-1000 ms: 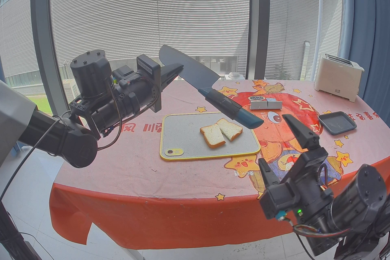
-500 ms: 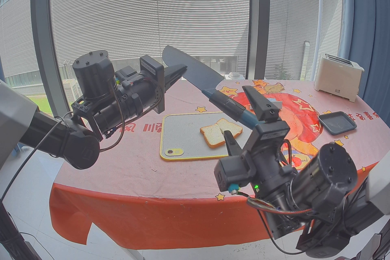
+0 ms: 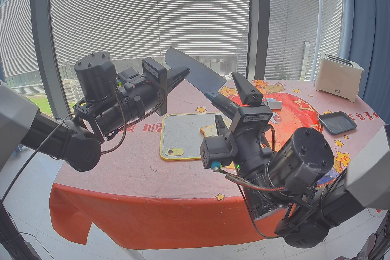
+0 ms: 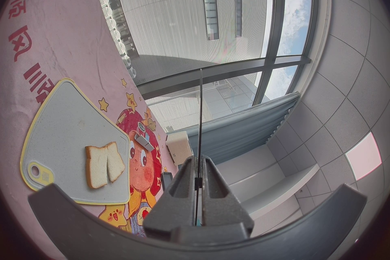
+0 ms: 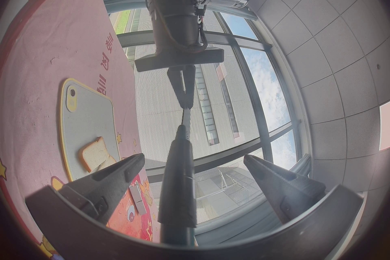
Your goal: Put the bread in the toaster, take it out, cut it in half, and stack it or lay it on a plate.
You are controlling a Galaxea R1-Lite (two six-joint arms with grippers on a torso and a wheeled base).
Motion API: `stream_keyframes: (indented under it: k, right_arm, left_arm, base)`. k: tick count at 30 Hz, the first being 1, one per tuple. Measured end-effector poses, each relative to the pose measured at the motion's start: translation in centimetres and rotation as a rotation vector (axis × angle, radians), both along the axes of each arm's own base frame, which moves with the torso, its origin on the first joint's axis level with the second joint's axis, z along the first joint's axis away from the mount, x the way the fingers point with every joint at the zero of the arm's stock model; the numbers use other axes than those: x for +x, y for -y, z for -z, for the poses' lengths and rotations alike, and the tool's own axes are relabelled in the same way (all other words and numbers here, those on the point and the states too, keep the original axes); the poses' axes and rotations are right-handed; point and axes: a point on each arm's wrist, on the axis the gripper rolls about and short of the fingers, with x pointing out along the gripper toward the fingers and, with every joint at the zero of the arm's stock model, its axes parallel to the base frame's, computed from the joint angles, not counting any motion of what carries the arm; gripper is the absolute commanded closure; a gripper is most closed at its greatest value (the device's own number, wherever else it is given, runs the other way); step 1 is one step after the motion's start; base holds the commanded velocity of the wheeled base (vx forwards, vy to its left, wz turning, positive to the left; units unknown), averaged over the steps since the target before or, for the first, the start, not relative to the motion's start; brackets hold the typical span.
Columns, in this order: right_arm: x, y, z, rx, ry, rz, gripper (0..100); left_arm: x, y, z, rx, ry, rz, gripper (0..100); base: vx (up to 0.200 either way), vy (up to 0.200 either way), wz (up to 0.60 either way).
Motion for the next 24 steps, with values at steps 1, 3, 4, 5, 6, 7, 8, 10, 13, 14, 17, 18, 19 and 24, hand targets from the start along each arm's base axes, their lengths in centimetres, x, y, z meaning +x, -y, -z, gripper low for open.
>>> stream_keyframes:
  k: [1,3,4,5,6,7,8,10,13,14,17,18,19,24]
  right_arm:
    - [0.2,0.0,0.1,-0.002,0.000,0.001,0]
    - [0.4,0.0,0.3,-0.008,-0.003,0.005,0]
    - [0.6,0.1,0.4,-0.011,-0.005,0.009,0]
    - [0.7,0.2,0.5,-0.012,-0.007,0.013,0]
    - [0.8,0.2,0.6,-0.015,-0.009,0.016,0]
    - [0.9,0.3,0.7,-0.016,-0.010,0.019,0]
    - [1.1,0.4,0.8,-0.017,-0.010,0.023,0]
    - [1.3,0.5,0.8,-0.017,-0.011,0.030,0]
    - [1.5,0.6,0.8,-0.018,-0.011,0.036,100]
    - [1.7,0.7,0.9,-0.018,-0.011,0.041,100]
    - [2.0,0.9,0.9,-0.018,-0.012,0.050,100]
    - [2.0,0.9,0.9,-0.016,-0.011,0.050,100]
    - [2.0,0.9,0.9,-0.015,-0.012,0.050,100]
    - [2.1,1.0,0.9,-0.015,-0.014,0.051,100]
  left_arm:
    - [0.0,0.0,0.0,0.001,0.000,0.000,100]
    - [0.0,0.0,0.1,0.001,-0.001,0.001,100]
    - [0.0,0.0,0.1,0.001,-0.002,0.001,100]
    - [0.0,0.0,0.1,0.001,-0.002,0.001,100]
    - [0.0,0.0,0.1,0.001,-0.002,0.001,100]
    - [0.0,0.0,0.1,0.001,-0.003,0.001,100]
    - [-0.1,0.0,0.1,0.002,-0.003,0.002,100]
    - [-0.1,0.2,0.1,0.002,-0.004,0.005,100]
    - [-0.2,0.4,0.2,0.003,-0.006,0.012,100]
    - [-0.3,0.4,0.2,0.003,-0.006,0.013,100]
    - [-0.3,0.5,0.2,0.003,-0.007,0.015,100]
    - [-0.3,0.5,0.3,0.004,-0.009,0.015,100]
    - [-0.4,0.5,0.3,0.005,-0.012,0.016,100]
    - [-0.4,0.5,0.5,0.008,-0.016,0.021,100]
  base:
    - [0.000,0.000,0.00]
    - [0.000,0.000,0.00]
    - [0.000,0.000,0.00]
    - [0.000,0.000,0.00]
    - [0.000,0.000,0.00]
    - [0.000,0.000,0.00]
    - [0.000,0.000,0.00]
    - [0.000,0.000,0.00]
    - [0.000,0.000,0.00]
    - [0.000,0.000,0.00]
    - [0.000,0.000,0.00]
    - [0.000,0.000,0.00]
    - [0.000,0.000,0.00]
    - [0.000,0.000,0.00]
